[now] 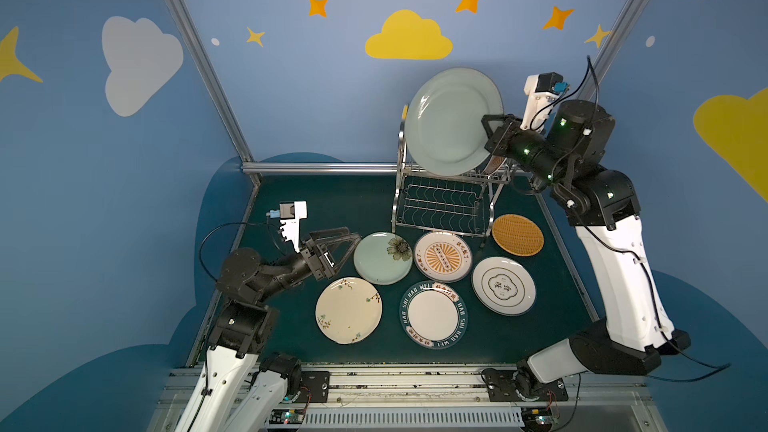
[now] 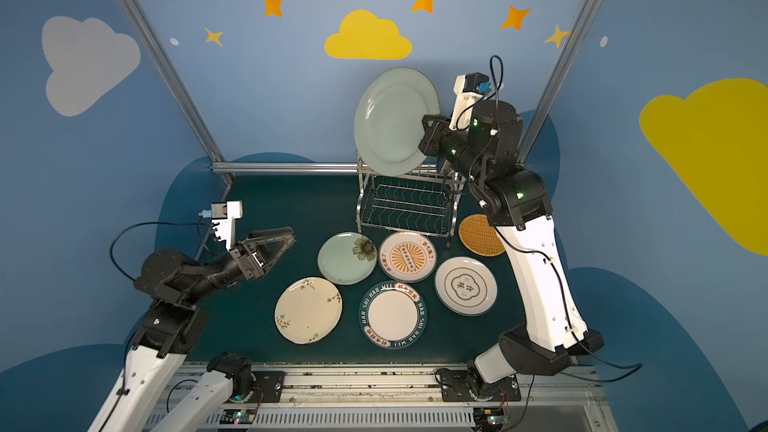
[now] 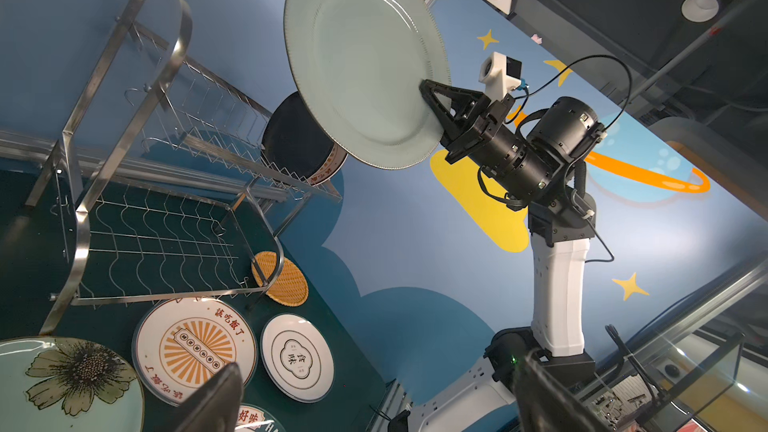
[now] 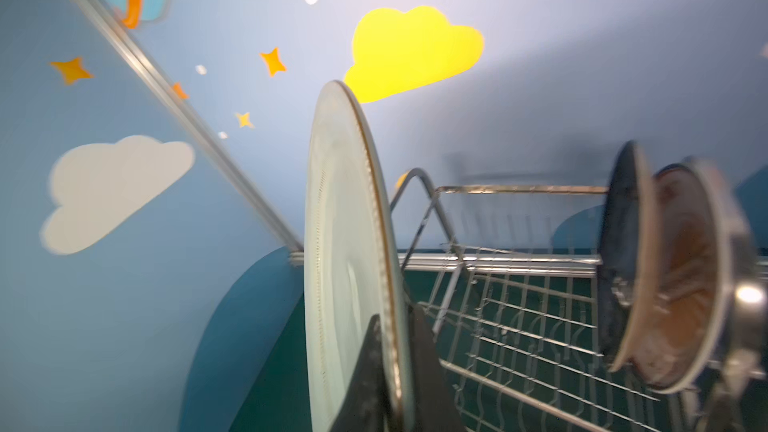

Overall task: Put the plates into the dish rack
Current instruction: 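Carry the pale plate over the rack with right gripper while left gripper draws back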

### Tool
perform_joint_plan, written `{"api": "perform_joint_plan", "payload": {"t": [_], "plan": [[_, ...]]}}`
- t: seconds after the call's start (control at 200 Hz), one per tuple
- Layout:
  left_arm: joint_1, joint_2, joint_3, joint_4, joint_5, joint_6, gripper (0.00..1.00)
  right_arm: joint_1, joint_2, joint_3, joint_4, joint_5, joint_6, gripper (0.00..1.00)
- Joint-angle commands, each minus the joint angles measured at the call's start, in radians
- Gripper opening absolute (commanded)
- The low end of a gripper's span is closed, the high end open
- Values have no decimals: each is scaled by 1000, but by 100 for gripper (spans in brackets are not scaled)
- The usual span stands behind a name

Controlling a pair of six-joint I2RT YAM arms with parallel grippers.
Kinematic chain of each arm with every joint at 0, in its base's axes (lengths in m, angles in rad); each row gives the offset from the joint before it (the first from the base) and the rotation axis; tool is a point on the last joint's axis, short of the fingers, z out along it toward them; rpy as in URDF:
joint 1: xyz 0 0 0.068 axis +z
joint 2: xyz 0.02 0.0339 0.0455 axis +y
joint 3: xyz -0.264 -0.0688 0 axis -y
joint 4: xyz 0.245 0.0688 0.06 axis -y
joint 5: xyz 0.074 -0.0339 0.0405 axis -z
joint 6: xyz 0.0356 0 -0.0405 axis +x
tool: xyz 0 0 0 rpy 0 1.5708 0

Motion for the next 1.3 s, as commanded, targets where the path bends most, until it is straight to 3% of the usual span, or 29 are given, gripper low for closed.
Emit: {"api": "perform_joint_plan", "payload": {"t": [0.0,0.16,0.32,0.41,0.641,1.297], "plan": [[-7,60,11,24,70,42,100,-6,66,143,-19,292,-80,0],[54,47,-78,92,114,-16,100,-6,134,188,28,473,-195,0],[57,-50,-93,21,68,103,100,-7,217,256,67,591,-315,0],[72,-84,-106,44,63,103,100,-7,252,280,79,651,-354,0],[91,-29,-125,145,123,12,100,-9,302,289,142,699,-411,0],[109,-30,-138,185,125,-22,100,0,384,297,142,727,-400,0]]}}
